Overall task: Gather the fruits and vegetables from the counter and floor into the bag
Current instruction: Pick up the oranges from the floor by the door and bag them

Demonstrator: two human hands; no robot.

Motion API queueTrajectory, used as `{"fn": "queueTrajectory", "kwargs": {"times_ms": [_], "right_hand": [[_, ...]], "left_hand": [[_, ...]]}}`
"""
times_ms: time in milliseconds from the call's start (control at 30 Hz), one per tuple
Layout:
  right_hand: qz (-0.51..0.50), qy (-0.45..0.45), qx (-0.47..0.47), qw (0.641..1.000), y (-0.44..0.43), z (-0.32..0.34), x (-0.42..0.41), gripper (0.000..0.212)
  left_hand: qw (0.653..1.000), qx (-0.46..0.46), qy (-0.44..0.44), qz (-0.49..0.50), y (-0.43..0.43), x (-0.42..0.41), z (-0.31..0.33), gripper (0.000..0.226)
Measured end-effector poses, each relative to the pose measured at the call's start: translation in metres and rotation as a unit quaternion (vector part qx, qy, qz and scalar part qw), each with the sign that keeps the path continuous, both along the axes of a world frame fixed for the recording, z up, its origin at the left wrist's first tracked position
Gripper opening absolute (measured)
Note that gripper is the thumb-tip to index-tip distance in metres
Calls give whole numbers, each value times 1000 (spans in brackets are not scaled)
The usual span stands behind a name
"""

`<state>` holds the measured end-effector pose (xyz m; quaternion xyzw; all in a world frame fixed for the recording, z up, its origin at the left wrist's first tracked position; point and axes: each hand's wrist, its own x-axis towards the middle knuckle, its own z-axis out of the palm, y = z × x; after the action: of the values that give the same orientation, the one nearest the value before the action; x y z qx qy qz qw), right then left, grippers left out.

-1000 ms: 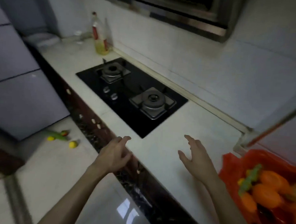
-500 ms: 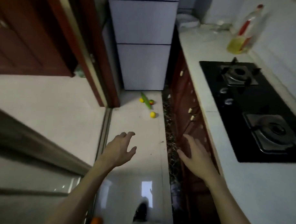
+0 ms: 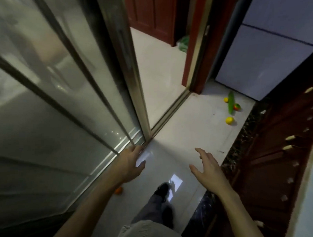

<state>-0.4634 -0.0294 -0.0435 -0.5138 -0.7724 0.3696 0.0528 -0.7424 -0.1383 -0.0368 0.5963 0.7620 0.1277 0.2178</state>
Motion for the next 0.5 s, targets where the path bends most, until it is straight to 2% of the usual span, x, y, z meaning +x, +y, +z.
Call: {"fn": "queueTrajectory", "kwargs": {"times_ms": [100, 300, 500], "right_hand": [[41, -4, -37, 998, -23, -23, -18, 60], [103, -33, -92, 990, -55, -59, -53, 61], [114, -56, -134, 983, -66, -117, -88, 60]], "left_hand": [[998, -43, 12, 37, -52, -8, -14, 48], [985, -105, -51, 131, -114, -22, -57, 56], [977, -157, -32, 144, -139, -52, -121, 52]]}}
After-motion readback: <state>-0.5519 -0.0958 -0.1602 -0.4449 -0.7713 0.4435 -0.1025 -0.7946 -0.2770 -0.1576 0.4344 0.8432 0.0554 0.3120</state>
